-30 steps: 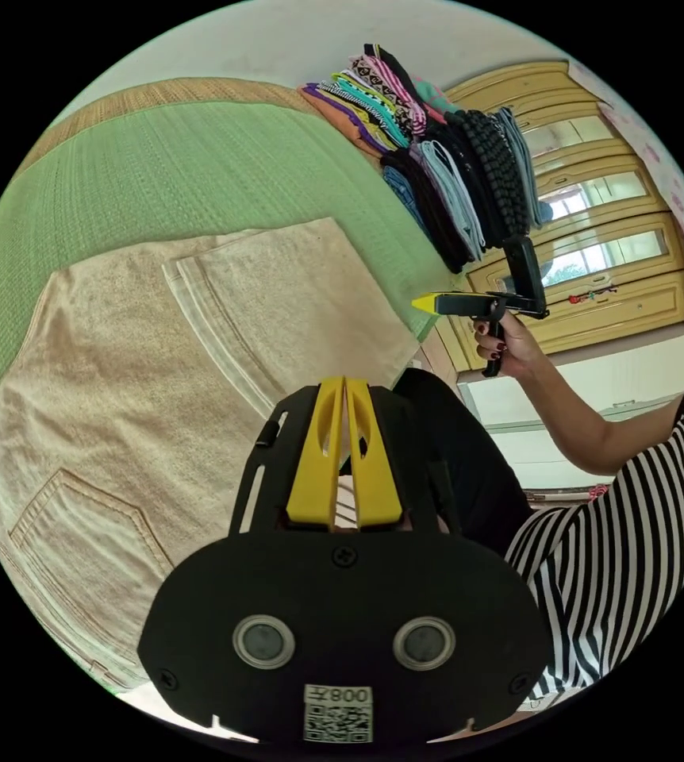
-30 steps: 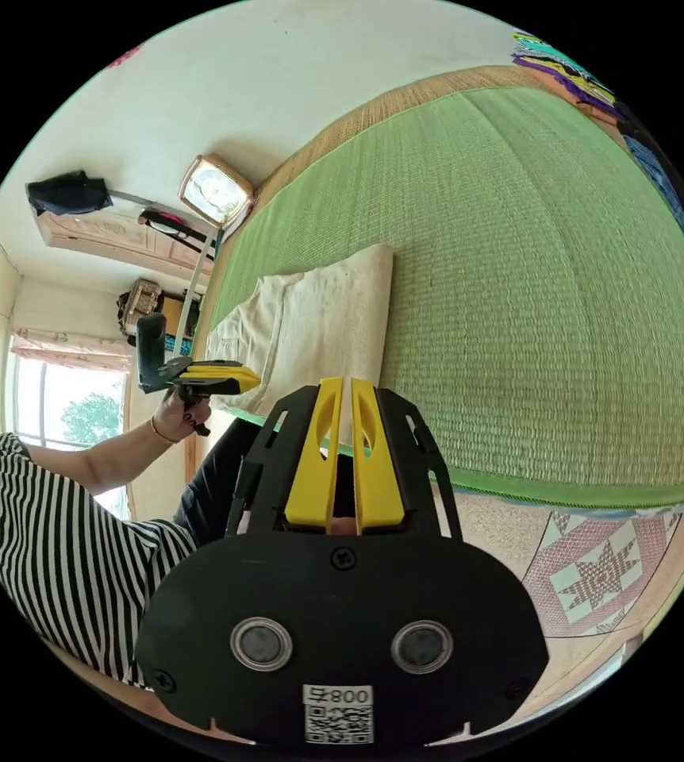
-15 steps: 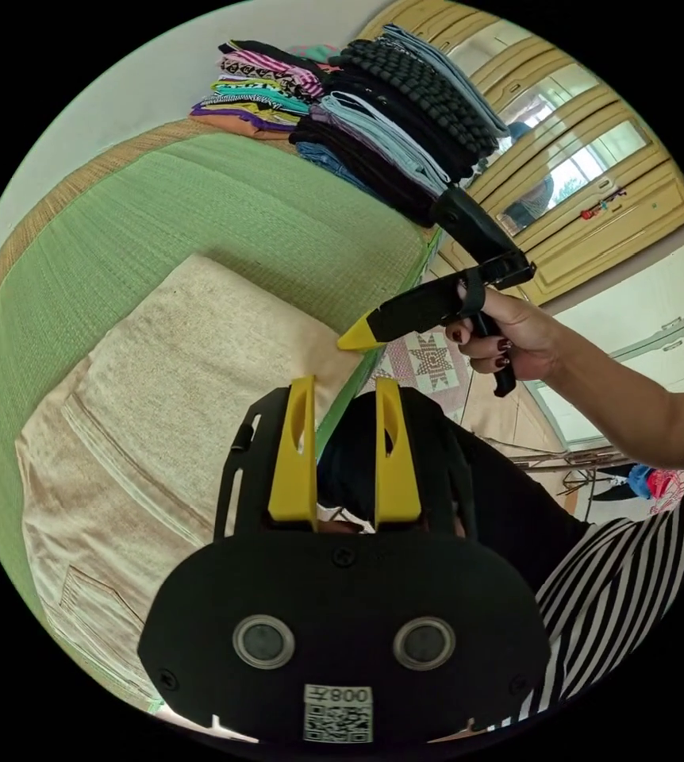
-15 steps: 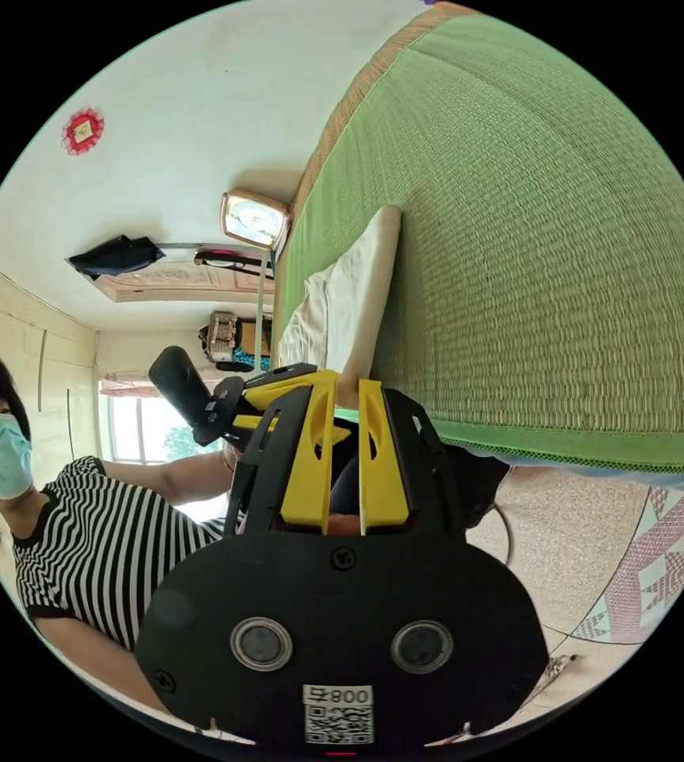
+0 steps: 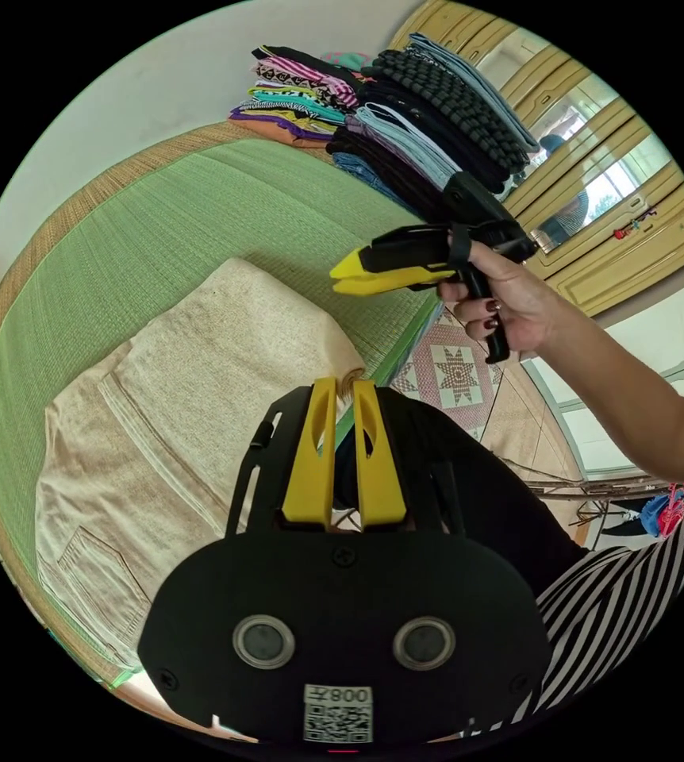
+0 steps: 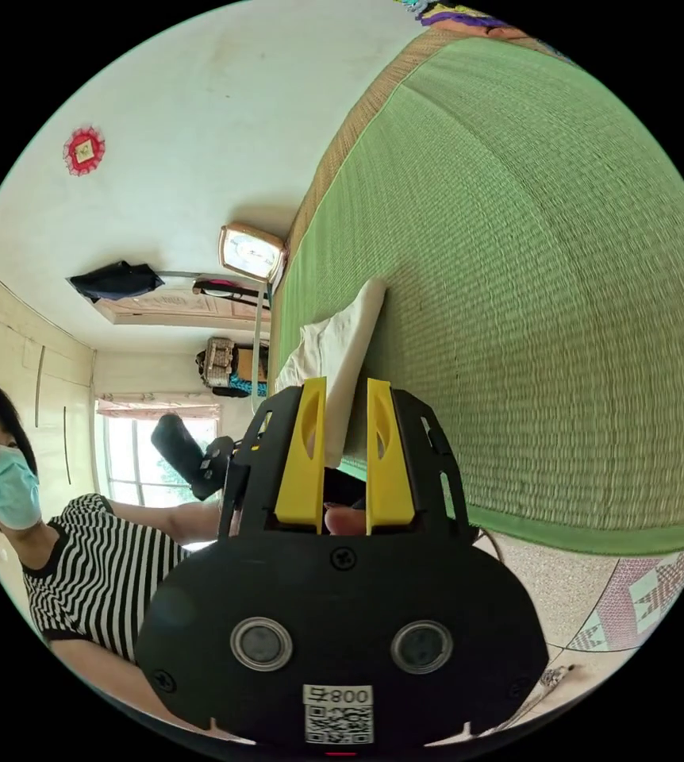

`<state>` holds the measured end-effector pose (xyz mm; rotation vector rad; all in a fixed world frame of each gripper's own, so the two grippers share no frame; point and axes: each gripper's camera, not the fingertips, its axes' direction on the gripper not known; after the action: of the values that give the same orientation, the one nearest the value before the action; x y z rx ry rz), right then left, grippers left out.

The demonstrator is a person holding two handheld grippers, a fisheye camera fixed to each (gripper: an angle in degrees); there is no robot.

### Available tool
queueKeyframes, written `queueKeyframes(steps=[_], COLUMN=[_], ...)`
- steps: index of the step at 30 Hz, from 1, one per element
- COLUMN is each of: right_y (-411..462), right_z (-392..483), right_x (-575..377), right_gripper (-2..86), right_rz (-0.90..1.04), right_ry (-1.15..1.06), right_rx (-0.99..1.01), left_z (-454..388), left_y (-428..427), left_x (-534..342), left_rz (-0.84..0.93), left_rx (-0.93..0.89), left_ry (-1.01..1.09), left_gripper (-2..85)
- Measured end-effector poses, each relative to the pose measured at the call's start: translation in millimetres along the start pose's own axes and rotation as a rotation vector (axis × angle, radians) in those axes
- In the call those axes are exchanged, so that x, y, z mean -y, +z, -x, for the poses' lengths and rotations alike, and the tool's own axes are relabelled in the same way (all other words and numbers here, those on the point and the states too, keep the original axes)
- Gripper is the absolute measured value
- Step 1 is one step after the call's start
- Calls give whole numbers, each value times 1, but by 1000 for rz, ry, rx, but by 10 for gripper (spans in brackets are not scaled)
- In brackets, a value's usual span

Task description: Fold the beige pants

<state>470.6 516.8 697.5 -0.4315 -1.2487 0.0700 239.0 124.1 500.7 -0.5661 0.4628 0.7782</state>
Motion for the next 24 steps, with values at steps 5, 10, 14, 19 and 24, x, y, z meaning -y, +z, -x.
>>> queueKeyframes(steps=[5,10,14,19,24], right_y=[18,50,46,7,-14], right_z=[-4,-2,8,39,66], right_x=[42,61,54,31,0], right_gripper=[90,69,42,28,25], right_rz=[35,144,148,65,-42], right_ry=[30,83,69,34,59], right_rx=[-12,-40,-64,-155,-193], left_z=[-14,-25,-26,-35,-36], left_y=[-10,-28,-38,-60,-84], left_x=[-12,-28,-37,-48,-69], left_rz=[-6,-27,-36,-107,-156], left_rx=[-4,-9,-46,-132,-189], left_ry=[13,29,28,70,93], left_gripper=[31,29,29,28,26])
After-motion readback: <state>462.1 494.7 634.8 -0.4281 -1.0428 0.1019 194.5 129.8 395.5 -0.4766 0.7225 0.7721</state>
